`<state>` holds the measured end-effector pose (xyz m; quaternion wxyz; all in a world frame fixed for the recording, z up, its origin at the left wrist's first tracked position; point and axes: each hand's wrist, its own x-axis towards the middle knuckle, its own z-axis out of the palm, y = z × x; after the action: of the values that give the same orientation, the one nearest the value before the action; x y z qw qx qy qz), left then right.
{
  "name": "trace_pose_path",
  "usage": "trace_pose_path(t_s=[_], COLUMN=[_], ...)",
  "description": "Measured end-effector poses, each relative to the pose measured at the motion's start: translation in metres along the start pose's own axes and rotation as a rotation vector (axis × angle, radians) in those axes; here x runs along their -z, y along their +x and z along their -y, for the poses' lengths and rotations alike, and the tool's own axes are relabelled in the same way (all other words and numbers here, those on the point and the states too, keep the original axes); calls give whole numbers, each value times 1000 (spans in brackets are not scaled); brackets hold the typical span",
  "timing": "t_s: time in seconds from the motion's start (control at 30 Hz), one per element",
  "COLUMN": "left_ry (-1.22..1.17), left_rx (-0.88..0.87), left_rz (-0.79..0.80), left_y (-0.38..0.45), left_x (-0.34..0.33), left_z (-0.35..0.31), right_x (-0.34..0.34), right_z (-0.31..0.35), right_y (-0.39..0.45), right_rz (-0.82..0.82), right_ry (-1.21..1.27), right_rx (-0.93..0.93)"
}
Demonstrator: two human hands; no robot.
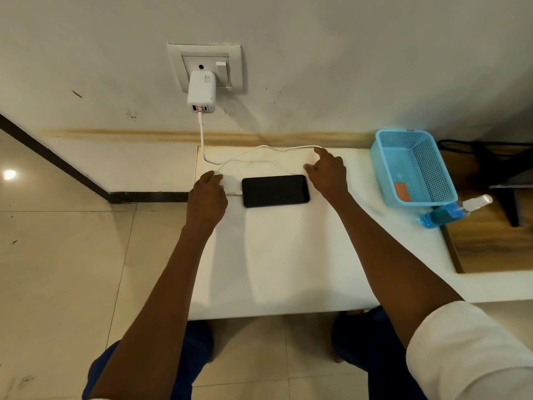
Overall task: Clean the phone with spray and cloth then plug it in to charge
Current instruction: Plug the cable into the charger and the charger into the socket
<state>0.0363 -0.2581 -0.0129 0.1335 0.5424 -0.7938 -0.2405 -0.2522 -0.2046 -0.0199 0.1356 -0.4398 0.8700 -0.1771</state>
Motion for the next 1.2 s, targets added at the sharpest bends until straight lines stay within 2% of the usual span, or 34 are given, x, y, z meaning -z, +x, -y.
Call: trace_pose_path(t_s=[0.2, 0.33, 0.43, 0.77, 0.93, 1.2], left_ry=[16, 4, -6, 38, 114, 99], left_rx=[-7, -8, -18, 25, 59, 74], left_rz=[9, 11, 2, 24, 32, 17], left_y=[1, 1, 1, 2, 2, 2], left_x=[-1, -2, -2, -3, -3, -2], left_z=[1, 1, 1, 5, 8, 8], right_x=[-5, 0, 5, -3, -6, -5], right_z=[-10, -19, -23, -29, -23, -22], right_y=[-9, -9, -11, -5, 2, 10], right_rz=[-98, -23, -34, 70, 68, 11], right_ry=[-150, -46, 66, -64, -88, -30], right_rx=[12, 122, 150, 286, 283, 262])
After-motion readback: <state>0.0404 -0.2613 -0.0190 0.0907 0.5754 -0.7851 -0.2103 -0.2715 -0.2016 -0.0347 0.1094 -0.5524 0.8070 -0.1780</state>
